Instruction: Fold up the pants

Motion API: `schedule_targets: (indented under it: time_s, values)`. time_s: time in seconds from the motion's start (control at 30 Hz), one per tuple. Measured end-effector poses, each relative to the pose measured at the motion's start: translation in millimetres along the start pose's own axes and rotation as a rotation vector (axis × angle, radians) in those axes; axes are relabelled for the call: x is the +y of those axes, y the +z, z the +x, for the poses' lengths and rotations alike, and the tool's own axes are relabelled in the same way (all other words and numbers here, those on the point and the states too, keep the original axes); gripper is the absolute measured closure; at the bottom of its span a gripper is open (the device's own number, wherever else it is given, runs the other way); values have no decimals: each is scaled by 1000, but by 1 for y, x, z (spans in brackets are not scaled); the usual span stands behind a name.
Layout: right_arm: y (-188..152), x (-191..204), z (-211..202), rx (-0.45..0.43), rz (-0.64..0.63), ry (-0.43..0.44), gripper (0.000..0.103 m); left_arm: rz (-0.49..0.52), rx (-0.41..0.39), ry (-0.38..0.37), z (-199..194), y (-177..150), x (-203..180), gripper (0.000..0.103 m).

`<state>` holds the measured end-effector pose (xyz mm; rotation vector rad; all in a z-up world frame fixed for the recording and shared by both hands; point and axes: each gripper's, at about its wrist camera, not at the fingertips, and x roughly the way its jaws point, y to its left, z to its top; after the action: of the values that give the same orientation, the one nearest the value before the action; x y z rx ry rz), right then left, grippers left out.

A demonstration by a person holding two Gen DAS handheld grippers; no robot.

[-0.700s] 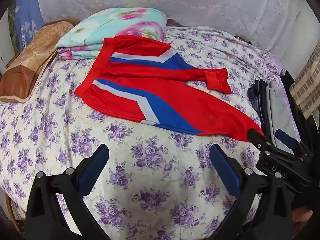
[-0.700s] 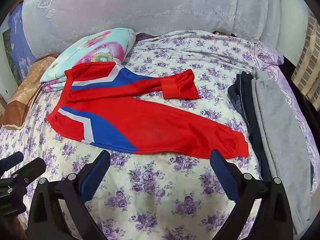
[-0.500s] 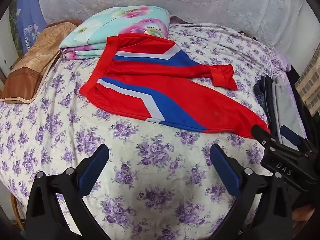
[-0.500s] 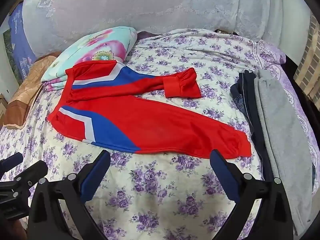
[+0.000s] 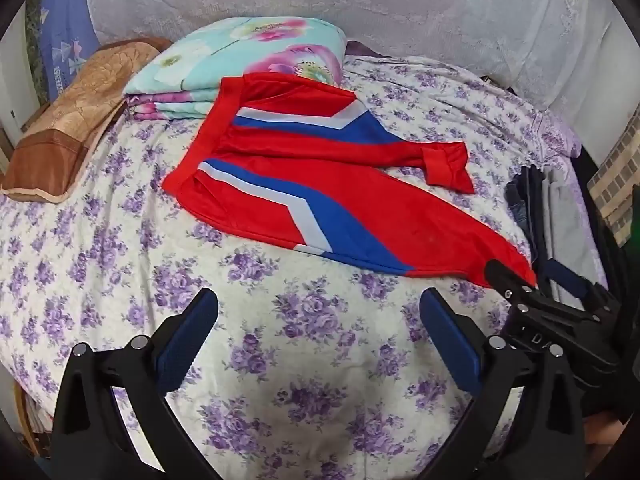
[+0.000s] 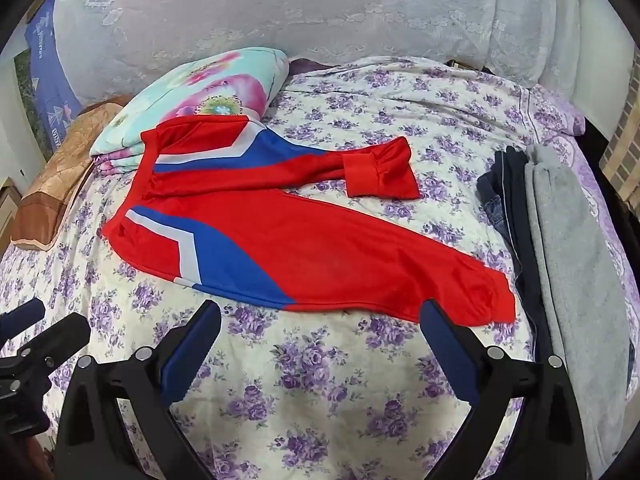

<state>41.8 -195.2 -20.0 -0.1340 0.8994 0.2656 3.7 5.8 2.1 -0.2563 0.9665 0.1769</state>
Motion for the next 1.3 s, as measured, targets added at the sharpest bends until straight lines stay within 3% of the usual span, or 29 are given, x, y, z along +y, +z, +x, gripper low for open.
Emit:
schedule_targets:
  time_s: [1.3]
  values:
    - [-6,6,-1,7,-18,13,3,11,24,42,5,-4,-2,5]
